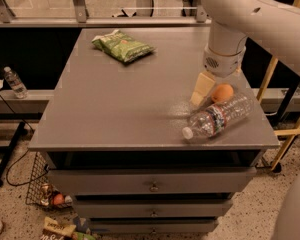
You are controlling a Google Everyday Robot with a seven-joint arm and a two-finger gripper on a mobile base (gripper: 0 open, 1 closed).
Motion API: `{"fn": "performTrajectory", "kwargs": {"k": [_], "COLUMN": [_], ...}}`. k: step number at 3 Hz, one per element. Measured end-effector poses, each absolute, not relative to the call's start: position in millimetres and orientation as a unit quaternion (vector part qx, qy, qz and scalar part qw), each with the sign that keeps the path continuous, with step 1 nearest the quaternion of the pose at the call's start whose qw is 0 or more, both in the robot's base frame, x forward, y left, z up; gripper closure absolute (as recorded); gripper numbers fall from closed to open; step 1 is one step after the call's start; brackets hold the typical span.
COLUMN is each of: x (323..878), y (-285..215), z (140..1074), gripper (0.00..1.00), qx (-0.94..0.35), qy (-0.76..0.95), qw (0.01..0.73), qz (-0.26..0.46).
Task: Move orange near water bottle
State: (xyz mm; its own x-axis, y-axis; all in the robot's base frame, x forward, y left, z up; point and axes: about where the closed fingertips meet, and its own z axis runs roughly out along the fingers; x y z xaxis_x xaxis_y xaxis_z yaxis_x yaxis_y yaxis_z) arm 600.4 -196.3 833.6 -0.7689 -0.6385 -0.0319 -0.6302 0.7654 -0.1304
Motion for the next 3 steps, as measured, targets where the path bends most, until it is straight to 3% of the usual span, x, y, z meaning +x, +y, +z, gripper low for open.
{"fn": "performTrajectory", "kwargs": {"k": [1,3], "x": [589,547], "y": [-208,-283], "z": [865,958], "gripper": [0.0,0.0], "qx": [-0.328,-0.243], "qy": [0.94,0.944], "qw": [0.084,0.221], "qz": [-0.048,-0.021]}}
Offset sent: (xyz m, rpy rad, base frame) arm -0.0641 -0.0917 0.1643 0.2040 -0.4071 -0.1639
